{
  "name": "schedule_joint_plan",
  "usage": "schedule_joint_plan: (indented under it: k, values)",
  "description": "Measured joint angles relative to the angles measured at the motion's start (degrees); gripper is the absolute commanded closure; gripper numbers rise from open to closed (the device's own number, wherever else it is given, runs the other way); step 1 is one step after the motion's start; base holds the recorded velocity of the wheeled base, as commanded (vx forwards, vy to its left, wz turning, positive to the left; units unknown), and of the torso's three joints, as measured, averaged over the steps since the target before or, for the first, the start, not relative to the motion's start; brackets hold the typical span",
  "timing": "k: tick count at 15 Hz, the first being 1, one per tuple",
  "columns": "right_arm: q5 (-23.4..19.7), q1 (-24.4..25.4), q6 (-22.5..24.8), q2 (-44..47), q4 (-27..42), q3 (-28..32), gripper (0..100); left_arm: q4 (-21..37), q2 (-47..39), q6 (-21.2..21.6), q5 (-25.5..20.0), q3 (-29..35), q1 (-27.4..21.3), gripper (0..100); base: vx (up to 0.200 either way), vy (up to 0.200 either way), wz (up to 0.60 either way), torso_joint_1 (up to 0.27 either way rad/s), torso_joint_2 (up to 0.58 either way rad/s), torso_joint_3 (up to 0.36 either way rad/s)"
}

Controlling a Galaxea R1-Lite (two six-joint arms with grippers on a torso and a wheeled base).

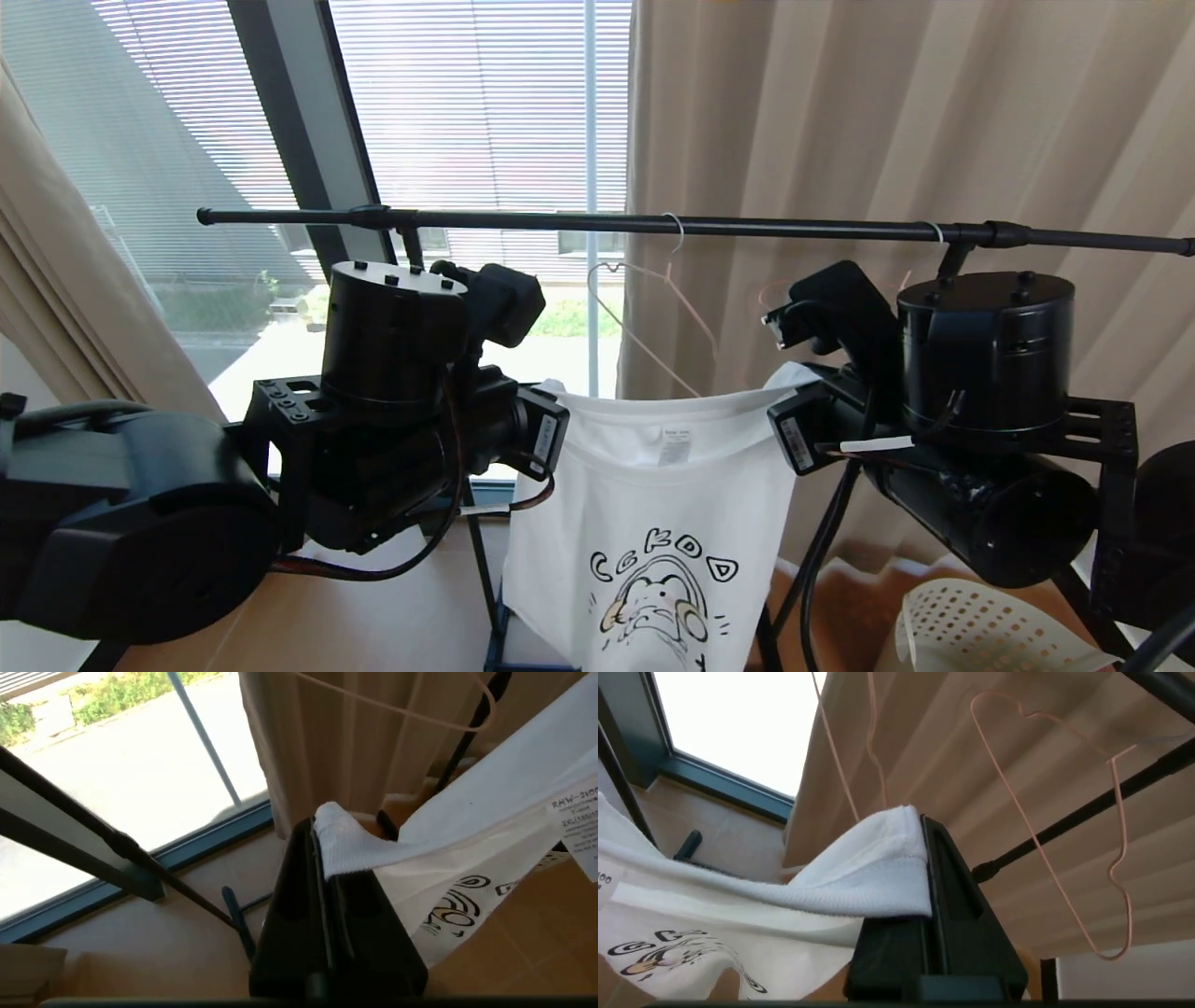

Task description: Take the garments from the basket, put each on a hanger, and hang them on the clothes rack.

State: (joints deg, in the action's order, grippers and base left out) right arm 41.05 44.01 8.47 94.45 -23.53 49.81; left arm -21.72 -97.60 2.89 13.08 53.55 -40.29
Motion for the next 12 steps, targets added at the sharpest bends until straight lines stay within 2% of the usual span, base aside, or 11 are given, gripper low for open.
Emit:
schedule_joint_plan:
  k: [3,5,6,9,12]
  values:
    - [-0.18,0.0,-0.51,-0.24,-0.06,1.06,100,1.21,0.91,-1.11,-2.24,0.66,0.24,100,0.0,0.0,0.0,0.0,0.0,0.0]
    - [-0.24,-0.29,-0.71,-0.46,0.71,1.65,100,1.3,1.1,-2.1,-6.57,0.66,2.26,100,0.0,0.0,0.0,0.0,0.0,0.0]
    - [-0.32,-0.32,-0.68,-0.52,0.82,1.65,100,1.37,1.07,-2.35,-7.18,0.68,2.91,100,0.0,0.0,0.0,0.0,0.0,0.0]
    - [-1.8,0.37,-0.68,-1.78,6.46,1.21,100,1.15,0.61,-3.6,-12.87,2.39,4.9,100,0.0,0.0,0.0,0.0,0.0,0.0]
    - [-2.79,5.79,-1.06,-5.34,17.41,0.95,100,1.08,-1.46,-4.55,-14.6,6.62,5.57,100,0.0,0.0,0.0,0.0,0.0,0.0]
